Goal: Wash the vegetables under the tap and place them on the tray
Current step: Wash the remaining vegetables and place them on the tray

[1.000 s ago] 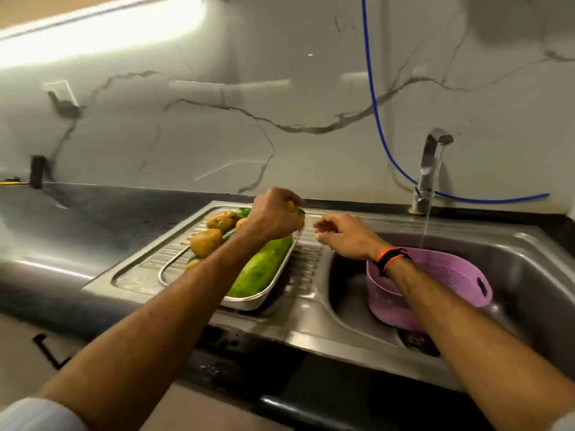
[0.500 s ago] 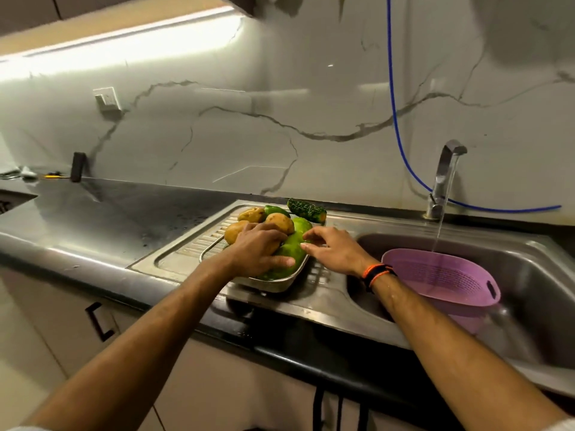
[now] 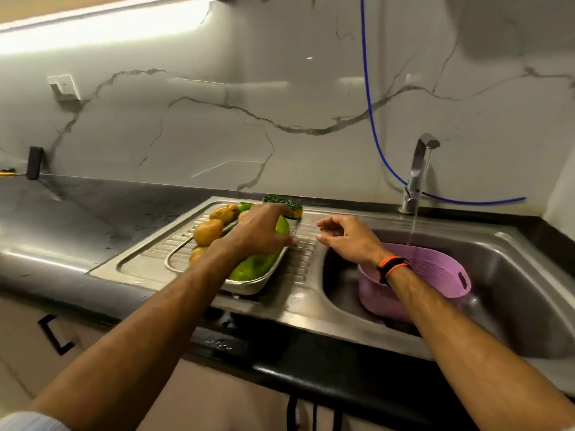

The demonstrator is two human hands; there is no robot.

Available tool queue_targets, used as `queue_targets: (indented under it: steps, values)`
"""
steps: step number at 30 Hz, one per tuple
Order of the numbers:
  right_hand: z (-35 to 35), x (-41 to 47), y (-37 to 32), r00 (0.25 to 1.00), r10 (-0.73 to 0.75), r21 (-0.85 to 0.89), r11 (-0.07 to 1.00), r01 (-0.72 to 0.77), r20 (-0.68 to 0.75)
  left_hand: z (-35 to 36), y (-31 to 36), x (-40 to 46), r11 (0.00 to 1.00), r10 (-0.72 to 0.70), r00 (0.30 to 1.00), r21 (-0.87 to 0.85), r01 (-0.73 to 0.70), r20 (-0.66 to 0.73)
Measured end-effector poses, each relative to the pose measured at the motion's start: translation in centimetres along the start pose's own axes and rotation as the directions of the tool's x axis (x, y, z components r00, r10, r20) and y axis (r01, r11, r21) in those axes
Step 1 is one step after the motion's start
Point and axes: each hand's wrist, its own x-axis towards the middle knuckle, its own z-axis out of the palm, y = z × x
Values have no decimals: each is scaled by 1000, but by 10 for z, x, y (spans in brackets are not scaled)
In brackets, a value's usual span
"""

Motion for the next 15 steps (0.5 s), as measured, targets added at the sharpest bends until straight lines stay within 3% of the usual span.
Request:
queue_targets:
  steps: [8,15]
  values:
    - [-78,-10,84,985,151,-181,970,-164,-86,87,72,69,989,111,982,-114,-94,152]
    - [-112,-23,166,936,338,-329,877,-349,-92,175,119,120,985,143,940,-136,-105,310]
